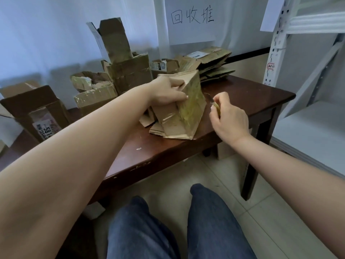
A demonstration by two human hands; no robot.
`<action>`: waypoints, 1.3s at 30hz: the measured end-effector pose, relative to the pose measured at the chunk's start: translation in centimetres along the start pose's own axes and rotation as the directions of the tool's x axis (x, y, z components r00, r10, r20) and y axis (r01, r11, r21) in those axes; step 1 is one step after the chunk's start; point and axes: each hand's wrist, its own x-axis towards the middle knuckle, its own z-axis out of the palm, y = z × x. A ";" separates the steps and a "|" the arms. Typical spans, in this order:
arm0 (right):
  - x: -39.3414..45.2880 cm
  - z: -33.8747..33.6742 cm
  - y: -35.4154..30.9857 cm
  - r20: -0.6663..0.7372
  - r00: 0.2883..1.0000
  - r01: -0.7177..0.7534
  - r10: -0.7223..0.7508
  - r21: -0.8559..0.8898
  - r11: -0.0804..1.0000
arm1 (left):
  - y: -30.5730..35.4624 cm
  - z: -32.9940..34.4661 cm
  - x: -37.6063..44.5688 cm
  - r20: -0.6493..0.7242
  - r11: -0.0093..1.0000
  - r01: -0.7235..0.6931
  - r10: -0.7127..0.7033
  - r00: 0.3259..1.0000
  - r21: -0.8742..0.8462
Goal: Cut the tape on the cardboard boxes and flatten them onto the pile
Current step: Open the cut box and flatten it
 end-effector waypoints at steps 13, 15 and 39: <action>4.6 1.9 -1.1 -0.009 0.967 0.250 -0.255 -0.166 0.954 | -5.4 0.8 -2.0 -0.095 0.928 -0.205 0.245 0.965 0.311; 4.8 2.2 -0.9 0.034 0.964 0.265 -0.264 -0.195 0.944 | -5.5 1.9 -1.7 -0.203 0.891 -0.176 0.281 0.938 0.419; 6.8 1.6 0.7 0.165 0.844 0.529 -0.511 -0.420 0.738 | -5.2 3.3 -1.5 -0.290 0.639 -0.050 0.416 0.862 0.768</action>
